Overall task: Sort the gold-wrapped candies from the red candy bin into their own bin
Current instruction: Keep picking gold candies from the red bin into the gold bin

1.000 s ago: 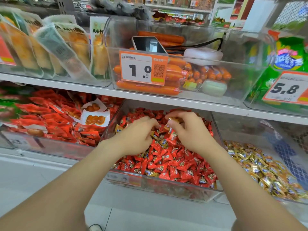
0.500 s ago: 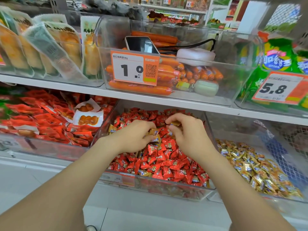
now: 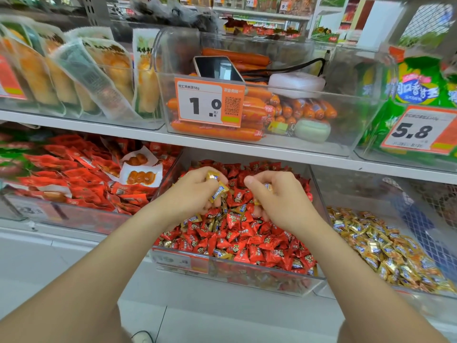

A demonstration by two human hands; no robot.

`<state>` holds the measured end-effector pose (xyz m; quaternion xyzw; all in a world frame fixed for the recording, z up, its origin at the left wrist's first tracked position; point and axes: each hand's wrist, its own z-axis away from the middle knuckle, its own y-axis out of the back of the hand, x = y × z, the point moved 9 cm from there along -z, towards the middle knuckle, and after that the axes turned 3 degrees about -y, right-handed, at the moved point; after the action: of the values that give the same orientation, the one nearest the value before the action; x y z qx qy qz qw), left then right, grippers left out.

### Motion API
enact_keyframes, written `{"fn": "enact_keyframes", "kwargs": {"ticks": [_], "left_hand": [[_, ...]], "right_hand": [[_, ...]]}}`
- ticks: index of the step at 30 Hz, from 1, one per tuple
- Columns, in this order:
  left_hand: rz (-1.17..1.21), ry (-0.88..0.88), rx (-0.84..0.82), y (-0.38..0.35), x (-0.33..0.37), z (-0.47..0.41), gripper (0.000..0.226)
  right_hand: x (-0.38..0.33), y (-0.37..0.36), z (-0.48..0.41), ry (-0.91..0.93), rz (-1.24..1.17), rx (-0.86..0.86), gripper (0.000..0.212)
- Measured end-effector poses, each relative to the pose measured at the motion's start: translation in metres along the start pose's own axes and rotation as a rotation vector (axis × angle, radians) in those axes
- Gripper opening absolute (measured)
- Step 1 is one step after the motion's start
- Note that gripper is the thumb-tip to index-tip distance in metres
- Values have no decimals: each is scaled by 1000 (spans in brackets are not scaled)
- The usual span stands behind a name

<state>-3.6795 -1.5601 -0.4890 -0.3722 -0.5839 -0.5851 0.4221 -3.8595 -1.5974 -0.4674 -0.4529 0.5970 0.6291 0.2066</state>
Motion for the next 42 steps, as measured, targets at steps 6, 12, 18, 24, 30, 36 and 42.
{"fn": "enact_keyframes", "kwargs": {"ticks": [6, 12, 18, 24, 30, 36, 42], "left_hand": [[264, 299, -40, 1, -26, 18, 28], [-299, 61, 113, 28, -23, 15, 54], [-958, -47, 13, 23, -25, 27, 21], [-1132, -24, -142, 5, -37, 29, 27], [-872, -37, -121, 12, -37, 24, 14], [-712, -168, 122, 29, -12, 26, 15], [-739, -161, 160, 22, -11, 28, 54]], "right_hand": [[-10, -11, -5, 59, 86, 0, 34], [-36, -60, 9, 269, 515, -139, 18], [-21, -73, -1, 286, 933, -206, 21], [-27, -79, -6, 307, 614, -294, 16], [-24, -100, -9, 327, 770, -361, 46], [-20, -108, -10, 277, 831, -490, 65], [-24, -112, -14, 326, 957, -371, 25]]}}
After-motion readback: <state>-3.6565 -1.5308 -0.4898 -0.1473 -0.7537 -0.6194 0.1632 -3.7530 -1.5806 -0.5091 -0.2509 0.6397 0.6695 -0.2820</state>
